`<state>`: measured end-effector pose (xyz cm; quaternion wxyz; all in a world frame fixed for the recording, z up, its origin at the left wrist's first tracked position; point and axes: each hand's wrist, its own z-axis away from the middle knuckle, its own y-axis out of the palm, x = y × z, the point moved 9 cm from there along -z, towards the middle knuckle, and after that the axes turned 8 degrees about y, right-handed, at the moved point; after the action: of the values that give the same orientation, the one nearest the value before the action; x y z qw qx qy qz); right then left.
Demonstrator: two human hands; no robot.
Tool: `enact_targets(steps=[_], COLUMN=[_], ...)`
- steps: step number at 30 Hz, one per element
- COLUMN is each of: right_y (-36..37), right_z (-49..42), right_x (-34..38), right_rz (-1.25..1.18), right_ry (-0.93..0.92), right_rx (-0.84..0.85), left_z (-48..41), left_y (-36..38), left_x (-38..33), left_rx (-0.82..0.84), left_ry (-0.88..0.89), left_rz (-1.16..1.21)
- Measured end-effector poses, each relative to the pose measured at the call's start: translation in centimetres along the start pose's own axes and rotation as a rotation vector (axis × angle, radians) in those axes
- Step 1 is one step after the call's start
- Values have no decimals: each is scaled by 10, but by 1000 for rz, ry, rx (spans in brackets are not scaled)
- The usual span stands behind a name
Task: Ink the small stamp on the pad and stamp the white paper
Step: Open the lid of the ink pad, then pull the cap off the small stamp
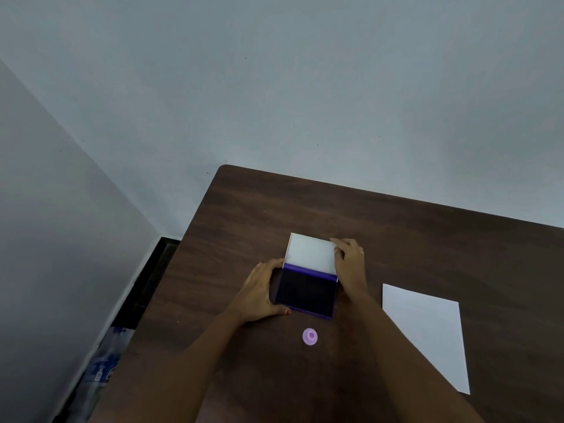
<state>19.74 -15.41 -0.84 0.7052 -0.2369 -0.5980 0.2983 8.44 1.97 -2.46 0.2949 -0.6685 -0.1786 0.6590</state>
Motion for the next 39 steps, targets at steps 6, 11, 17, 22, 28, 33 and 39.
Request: enact_targets(steps=[6,11,17,22,28,33,39], right_y=[6,-6,14,16,28,11,31], right_z=[-3,22,107,147,159,157,174], right_x=[1,11,-1,-12,-20,-32,-33], right_rz=[152,101,5,-25,96,-429,-1387], right_ry=[-22,-81,-222,-213,-167,181,616], right_rx=[-10,-33,213,266,322,219,565], left_z=[0,4,16,36,59,72,68], left_y=[6,7,8,10,18,32,29], left_x=[3,0,-8,-21,-39,-60,-103], left_rx=[44,31,-57,-153,-176,-148,-294], left_ry=[-27,-50,-145,-204,-160,-125,-2], left_rz=[-51,-32,-52,-116,-179,205,401])
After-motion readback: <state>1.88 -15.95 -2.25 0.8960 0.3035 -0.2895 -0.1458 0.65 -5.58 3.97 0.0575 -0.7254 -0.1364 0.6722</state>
